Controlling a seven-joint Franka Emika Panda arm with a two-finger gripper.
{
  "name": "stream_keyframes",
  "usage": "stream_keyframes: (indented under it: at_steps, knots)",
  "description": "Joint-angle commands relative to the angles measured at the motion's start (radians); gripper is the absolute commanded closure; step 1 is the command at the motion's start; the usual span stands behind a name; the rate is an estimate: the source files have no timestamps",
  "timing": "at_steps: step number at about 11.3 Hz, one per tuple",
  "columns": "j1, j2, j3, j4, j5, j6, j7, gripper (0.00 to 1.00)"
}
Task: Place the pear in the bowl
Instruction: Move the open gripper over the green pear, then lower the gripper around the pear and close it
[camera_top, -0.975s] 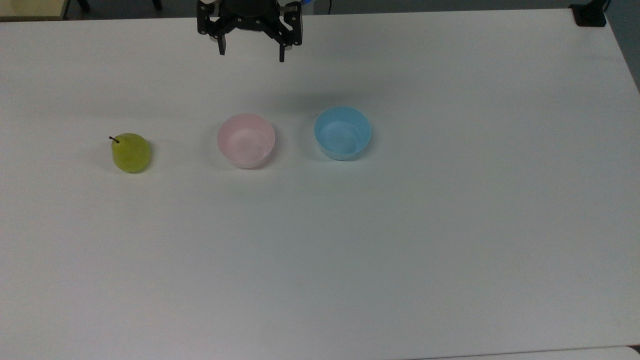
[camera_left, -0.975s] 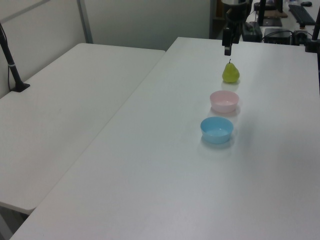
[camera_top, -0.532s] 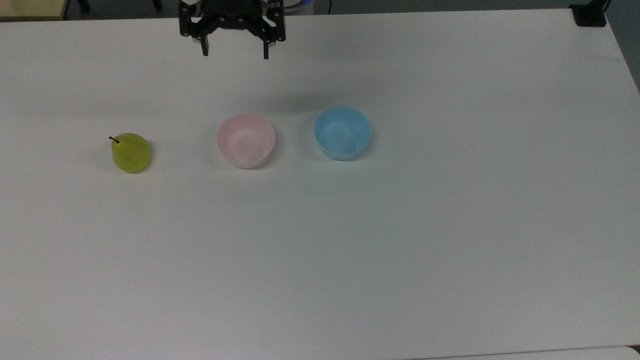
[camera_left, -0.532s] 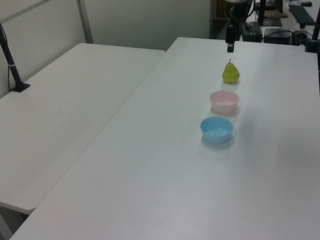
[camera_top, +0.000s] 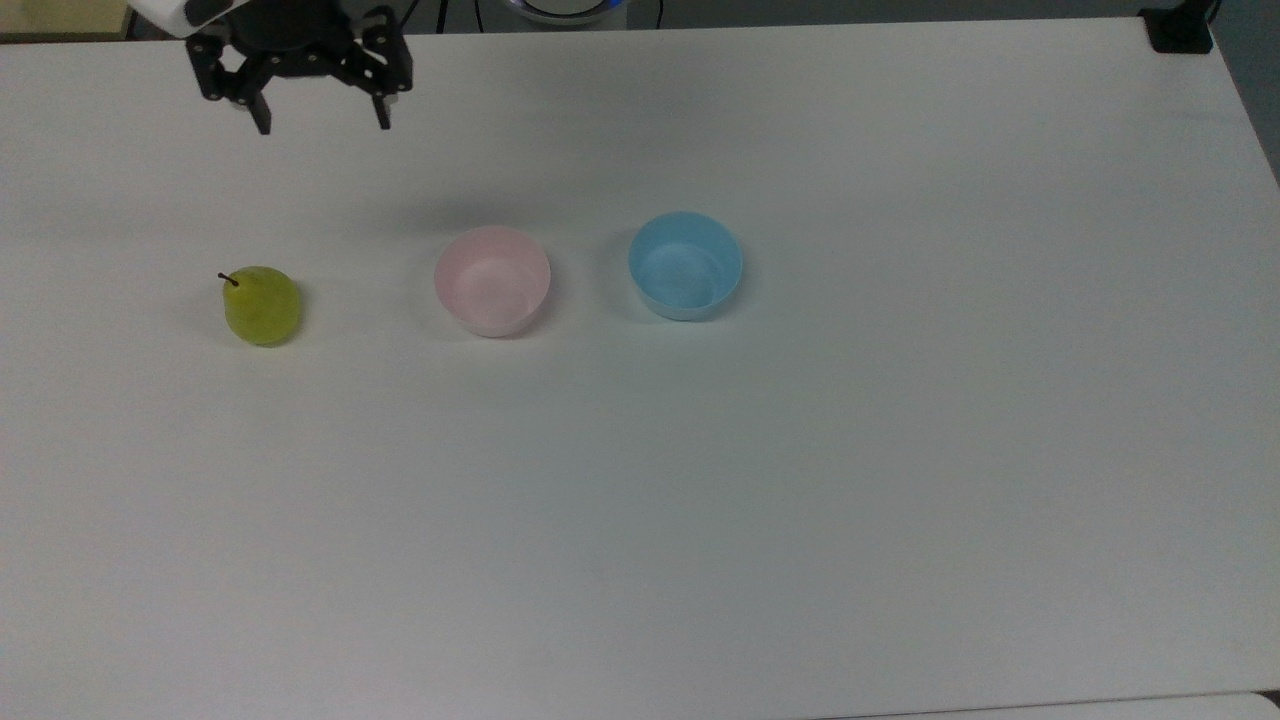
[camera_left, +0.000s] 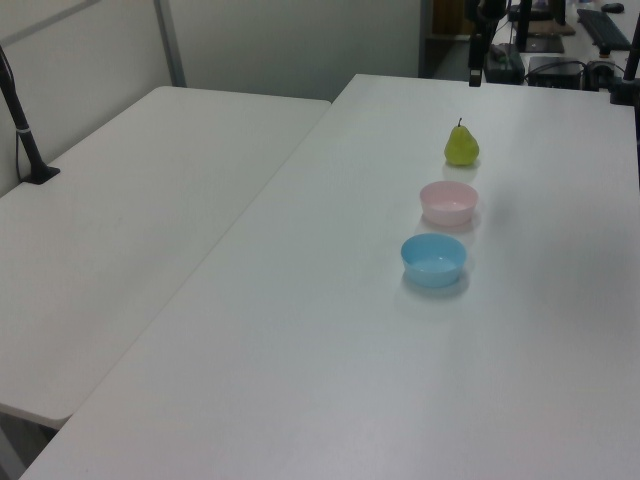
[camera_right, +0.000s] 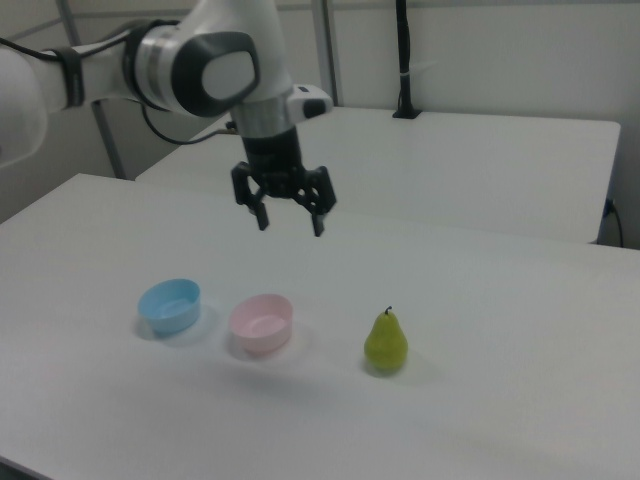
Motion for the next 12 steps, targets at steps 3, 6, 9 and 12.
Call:
stream_keyframes:
  at_steps: [3, 6, 9, 12]
  knots:
    - [-0.114, 0.175, -0.004, 0.019, 0.008, 0.214, -0.135, 0.0]
    - [-0.118, 0.261, -0.004, 0.003, -0.056, 0.291, -0.142, 0.0]
    - [-0.128, 0.327, -0.004, -0.001, -0.06, 0.357, -0.142, 0.0]
    - [-0.137, 0.357, -0.004, -0.009, -0.073, 0.375, -0.145, 0.0]
